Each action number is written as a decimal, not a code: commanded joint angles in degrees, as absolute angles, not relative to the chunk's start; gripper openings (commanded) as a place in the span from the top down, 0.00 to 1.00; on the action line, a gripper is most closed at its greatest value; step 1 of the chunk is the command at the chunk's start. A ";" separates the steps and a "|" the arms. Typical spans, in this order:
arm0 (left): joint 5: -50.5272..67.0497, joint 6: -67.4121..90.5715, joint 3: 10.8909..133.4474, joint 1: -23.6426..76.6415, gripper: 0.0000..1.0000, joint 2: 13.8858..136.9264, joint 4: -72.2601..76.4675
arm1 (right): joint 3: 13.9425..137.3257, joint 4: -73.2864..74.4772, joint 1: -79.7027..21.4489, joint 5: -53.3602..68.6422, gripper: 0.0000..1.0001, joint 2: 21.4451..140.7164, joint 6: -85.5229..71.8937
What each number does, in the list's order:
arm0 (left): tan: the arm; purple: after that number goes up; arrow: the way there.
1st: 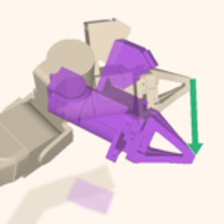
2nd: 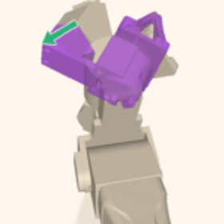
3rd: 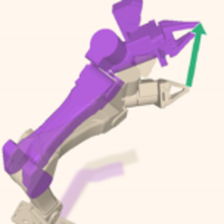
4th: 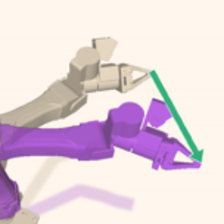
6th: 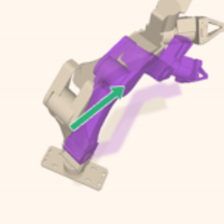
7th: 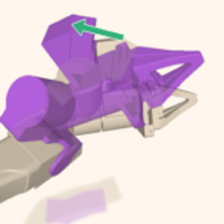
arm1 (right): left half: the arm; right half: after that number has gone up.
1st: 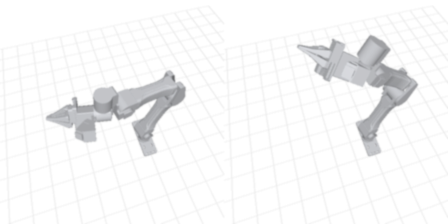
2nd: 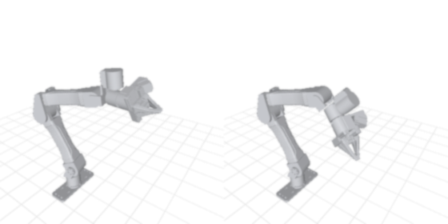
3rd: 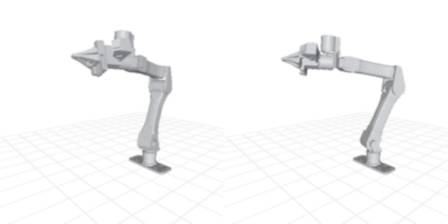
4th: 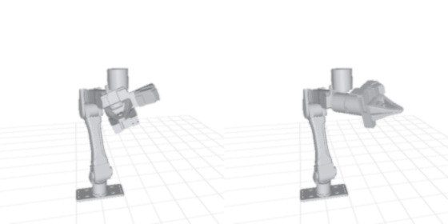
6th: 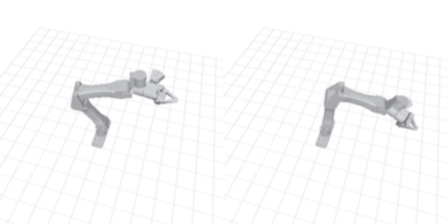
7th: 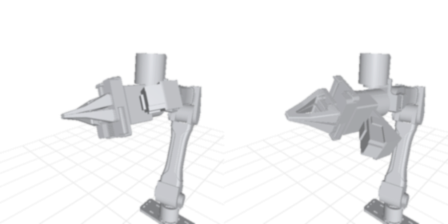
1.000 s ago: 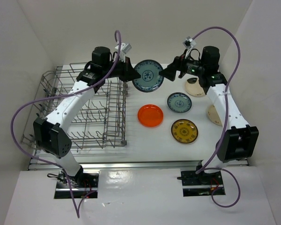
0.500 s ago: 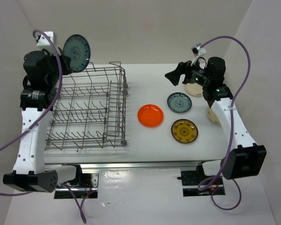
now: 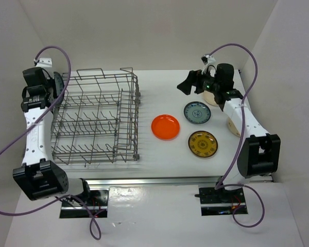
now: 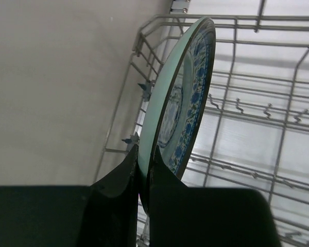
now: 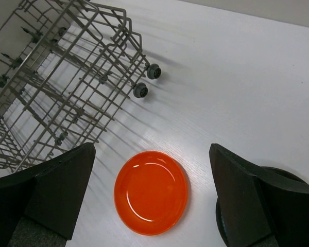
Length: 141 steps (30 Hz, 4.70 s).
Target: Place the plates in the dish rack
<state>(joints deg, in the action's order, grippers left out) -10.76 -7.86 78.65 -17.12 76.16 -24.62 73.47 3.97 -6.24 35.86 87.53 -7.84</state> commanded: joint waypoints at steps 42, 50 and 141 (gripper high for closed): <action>3.87 -11.87 71.73 -31.03 1.00 92.90 -8.17 | 73.30 -0.53 -2.37 32.09 0.00 93.78 -7.82; 5.35 -10.73 68.29 -31.03 1.00 92.90 -5.97 | 72.16 -0.53 1.84 28.48 0.00 94.83 -12.74; 53.26 25.03 101.68 15.46 0.18 101.06 -9.33 | 70.76 -3.60 7.75 45.70 1.00 83.60 -19.25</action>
<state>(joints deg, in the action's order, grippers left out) 48.77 21.96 99.13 14.98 97.67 -14.00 70.63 -1.26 9.67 40.32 87.57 -19.79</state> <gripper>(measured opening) 0.818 0.029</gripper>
